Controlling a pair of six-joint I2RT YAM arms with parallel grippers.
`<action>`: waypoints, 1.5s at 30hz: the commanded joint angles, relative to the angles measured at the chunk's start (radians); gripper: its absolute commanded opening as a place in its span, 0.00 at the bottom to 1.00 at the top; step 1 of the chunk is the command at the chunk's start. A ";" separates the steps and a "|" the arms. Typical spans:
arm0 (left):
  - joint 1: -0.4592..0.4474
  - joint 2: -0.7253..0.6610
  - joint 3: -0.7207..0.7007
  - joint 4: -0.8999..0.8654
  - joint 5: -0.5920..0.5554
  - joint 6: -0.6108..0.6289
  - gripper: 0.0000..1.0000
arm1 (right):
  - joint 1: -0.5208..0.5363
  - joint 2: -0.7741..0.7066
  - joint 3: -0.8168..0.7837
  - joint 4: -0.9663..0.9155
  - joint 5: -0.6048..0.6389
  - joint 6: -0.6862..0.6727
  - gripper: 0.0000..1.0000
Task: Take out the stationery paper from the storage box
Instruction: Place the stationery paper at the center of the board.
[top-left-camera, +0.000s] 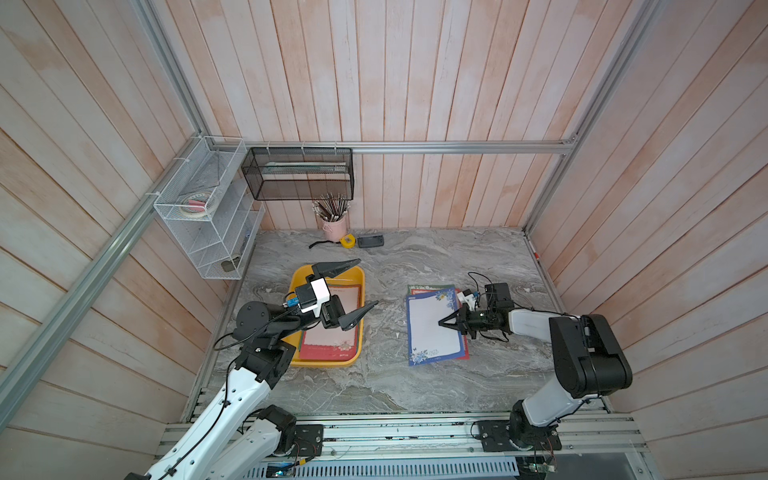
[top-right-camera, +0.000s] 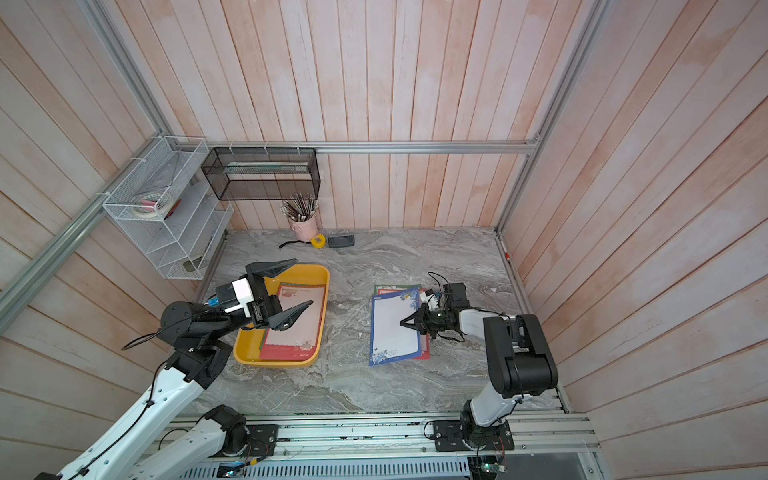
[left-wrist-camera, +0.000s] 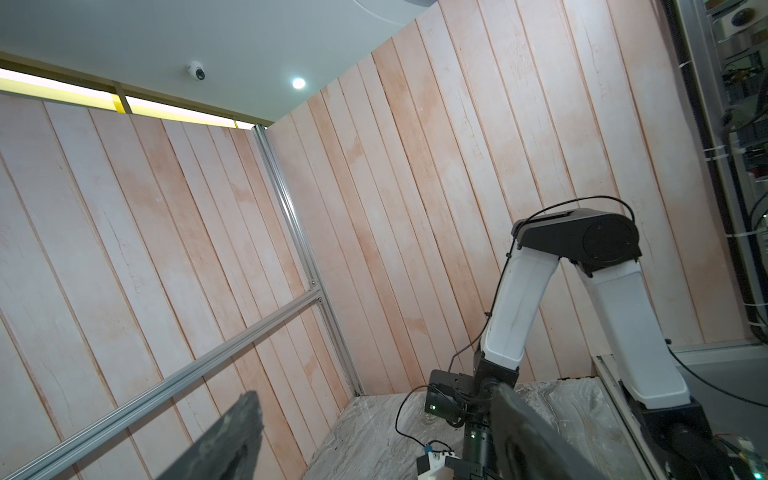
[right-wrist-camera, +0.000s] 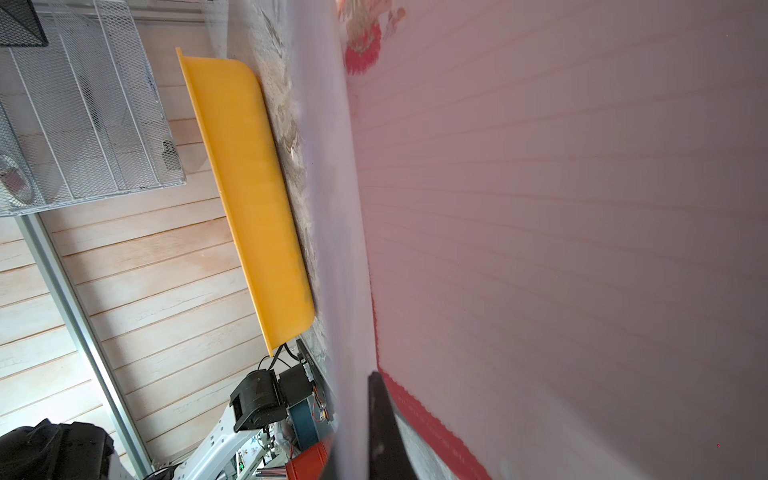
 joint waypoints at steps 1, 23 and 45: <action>-0.005 -0.003 0.022 -0.008 -0.008 0.005 0.88 | -0.010 0.016 -0.014 0.034 0.004 0.010 0.04; -0.012 0.004 0.023 0.002 0.008 -0.003 0.88 | -0.031 0.016 0.054 -0.167 0.164 -0.106 0.32; -0.021 0.016 0.025 -0.013 -0.011 0.006 0.88 | -0.046 -0.206 0.192 -0.420 0.498 -0.141 0.80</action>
